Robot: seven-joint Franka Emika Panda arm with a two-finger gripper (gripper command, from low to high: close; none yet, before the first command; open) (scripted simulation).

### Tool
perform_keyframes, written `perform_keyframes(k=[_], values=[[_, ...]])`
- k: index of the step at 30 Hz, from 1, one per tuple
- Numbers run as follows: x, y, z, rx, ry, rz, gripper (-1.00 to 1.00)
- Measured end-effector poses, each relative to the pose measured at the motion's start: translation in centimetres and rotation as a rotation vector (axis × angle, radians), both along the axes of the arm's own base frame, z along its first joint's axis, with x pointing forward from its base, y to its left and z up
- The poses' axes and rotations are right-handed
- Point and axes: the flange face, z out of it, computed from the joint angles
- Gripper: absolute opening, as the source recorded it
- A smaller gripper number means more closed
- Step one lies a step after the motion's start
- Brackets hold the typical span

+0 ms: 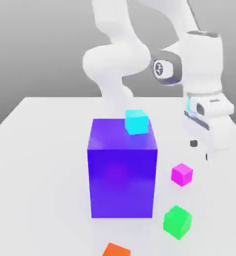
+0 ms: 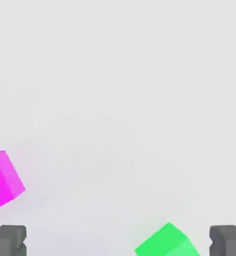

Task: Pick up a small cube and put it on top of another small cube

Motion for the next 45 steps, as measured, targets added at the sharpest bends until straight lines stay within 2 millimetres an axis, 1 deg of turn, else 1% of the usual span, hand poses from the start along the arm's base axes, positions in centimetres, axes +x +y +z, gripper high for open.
perform_keyframes(k=[3,4,6,13,14,20,21,23,30,32,34,39,42,43,45], values=[[-3.6,-0.2,-3.4,-0.052,0.049,0.196,0.00],[-4.4,-0.3,-4.3,-0.062,0.060,0.240,0.00],[-5.0,-0.2,-5.9,-0.068,0.070,0.276,0.00],[-5.2,-0.3,-10.9,-0.072,0.072,0.283,0.00],[-5.2,-0.4,-11.3,-0.073,0.072,0.283,-1.00],[-5.3,-0.4,-11.6,-0.074,0.073,0.283,-1.00],[-5.2,-0.4,-11.3,-0.073,0.074,0.283,-1.00],[-5.2,-0.3,-10.2,-0.071,0.075,0.284,-1.00],[-5.2,-0.4,-5.4,-0.072,0.074,0.283,-1.00],[-3.2,-0.3,-4.5,-0.067,0.079,0.214,-1.00],[-0.1,-0.6,-3.7,-0.060,0.085,0.111,-1.00],[8.4,-3.3,-1.6,-0.048,0.095,-0.168,-1.00],[13.0,-5.7,-0.2,-0.047,0.094,-0.319,-1.00],[13.8,-6.0,-0.5,-0.046,0.093,-0.342,-1.00],[14.2,-5.8,-2.2,-0.046,0.092,-0.347,-1.00]])
